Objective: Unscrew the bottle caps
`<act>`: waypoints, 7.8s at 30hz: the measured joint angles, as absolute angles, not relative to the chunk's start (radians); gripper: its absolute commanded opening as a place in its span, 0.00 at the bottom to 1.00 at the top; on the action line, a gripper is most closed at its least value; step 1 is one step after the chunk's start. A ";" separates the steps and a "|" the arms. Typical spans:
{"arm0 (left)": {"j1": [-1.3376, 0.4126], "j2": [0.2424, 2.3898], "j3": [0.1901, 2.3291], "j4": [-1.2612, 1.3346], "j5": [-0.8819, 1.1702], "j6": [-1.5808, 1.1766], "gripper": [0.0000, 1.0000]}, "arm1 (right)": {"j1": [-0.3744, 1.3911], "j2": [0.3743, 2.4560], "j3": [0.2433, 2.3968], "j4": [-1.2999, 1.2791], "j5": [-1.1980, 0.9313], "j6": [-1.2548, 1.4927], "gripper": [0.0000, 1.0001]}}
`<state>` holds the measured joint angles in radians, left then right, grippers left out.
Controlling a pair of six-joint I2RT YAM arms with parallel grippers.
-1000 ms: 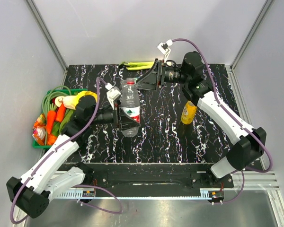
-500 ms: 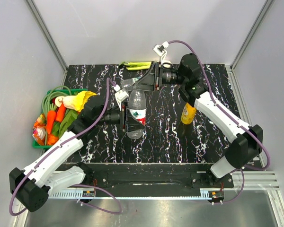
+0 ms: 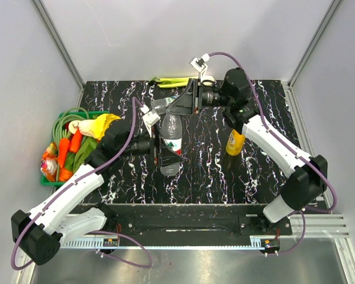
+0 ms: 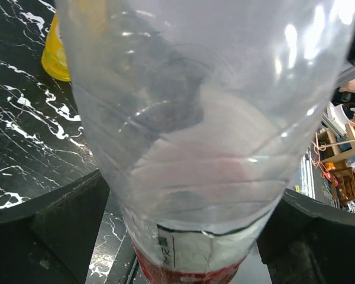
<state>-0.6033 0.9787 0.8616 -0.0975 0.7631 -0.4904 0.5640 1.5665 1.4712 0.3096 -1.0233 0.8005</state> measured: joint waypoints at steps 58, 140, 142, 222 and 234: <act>-0.478 0.637 0.963 -0.366 0.205 -0.294 0.99 | 0.857 1.919 1.374 0.578 -0.334 -0.077 0.00; -0.479 0.617 0.866 -0.449 0.139 -0.319 0.99 | 0.857 1.449 1.286 0.210 0.051 -0.064 1.00; -0.479 0.625 0.855 -0.449 0.146 -0.327 0.99 | 0.818 1.390 1.269 0.169 0.055 -0.039 1.00; -0.479 0.747 0.781 -0.366 0.348 -0.326 0.99 | 0.352 1.374 1.274 -0.293 -0.461 0.286 0.34; -0.479 0.846 0.801 -0.313 0.530 -0.307 0.99 | 0.527 1.491 1.385 -0.290 -0.802 0.360 0.34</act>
<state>-0.4786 0.8455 0.8005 -0.3134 0.5297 -0.3069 0.5270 1.4910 1.3853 -0.2897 -0.8021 0.3599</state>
